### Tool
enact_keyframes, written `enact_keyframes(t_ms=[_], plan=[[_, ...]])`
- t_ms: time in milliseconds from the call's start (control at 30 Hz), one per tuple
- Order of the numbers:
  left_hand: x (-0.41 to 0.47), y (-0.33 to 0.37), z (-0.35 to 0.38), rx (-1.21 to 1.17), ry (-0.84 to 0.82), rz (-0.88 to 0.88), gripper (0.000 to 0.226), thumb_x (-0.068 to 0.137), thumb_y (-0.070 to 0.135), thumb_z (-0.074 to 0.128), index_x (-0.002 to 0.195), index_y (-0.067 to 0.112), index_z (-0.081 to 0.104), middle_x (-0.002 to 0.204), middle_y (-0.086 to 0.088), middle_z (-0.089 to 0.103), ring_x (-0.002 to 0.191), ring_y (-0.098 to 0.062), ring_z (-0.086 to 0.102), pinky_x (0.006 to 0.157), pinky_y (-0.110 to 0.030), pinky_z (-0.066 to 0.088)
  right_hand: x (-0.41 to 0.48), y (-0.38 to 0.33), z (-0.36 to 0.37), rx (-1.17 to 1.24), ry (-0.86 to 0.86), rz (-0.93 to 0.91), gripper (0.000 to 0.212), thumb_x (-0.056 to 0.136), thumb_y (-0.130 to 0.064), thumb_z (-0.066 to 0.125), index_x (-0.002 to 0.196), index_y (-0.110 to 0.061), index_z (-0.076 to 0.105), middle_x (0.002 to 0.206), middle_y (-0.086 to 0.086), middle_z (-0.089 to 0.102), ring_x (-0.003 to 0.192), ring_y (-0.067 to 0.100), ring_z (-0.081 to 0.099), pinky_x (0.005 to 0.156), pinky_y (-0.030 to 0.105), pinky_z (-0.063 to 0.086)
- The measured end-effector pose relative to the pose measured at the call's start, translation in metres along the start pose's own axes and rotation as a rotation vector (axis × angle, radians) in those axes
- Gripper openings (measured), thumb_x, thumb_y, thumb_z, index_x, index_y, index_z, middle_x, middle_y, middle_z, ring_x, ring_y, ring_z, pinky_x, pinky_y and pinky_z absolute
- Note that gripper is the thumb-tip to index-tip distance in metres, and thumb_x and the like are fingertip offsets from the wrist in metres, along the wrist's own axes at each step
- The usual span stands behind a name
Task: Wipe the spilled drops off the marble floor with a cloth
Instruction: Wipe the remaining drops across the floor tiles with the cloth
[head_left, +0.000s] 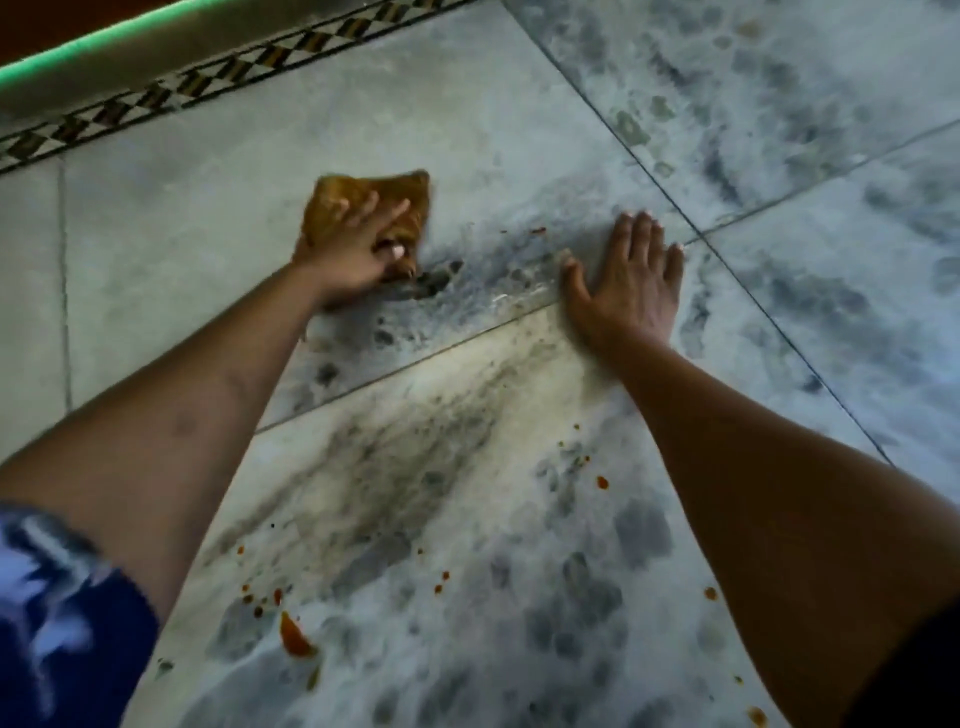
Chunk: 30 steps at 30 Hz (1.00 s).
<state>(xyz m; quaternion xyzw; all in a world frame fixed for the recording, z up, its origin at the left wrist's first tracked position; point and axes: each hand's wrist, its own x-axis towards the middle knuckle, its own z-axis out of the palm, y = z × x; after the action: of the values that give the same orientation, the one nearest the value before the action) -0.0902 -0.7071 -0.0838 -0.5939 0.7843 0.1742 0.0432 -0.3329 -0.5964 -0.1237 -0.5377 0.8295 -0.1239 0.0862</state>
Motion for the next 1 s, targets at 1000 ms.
enact_keyframes(t_ms=[1000], plan=[[0.023, 0.004, 0.009, 0.149, 0.062, 0.174, 0.057, 0.088, 0.064, 0.033, 0.141, 0.054, 0.014, 0.160, 0.007, -0.003, 0.146, -0.028, -0.005, 0.111, -0.060, 0.003, 0.003, -0.001, 0.002, -0.034, -0.027, -0.018, 0.073, 0.093, -0.052, 0.024, 0.150, -0.012, 0.002, 0.158, 0.011, -0.003, 0.146, 0.022, -0.005, 0.117, 0.039, -0.006]])
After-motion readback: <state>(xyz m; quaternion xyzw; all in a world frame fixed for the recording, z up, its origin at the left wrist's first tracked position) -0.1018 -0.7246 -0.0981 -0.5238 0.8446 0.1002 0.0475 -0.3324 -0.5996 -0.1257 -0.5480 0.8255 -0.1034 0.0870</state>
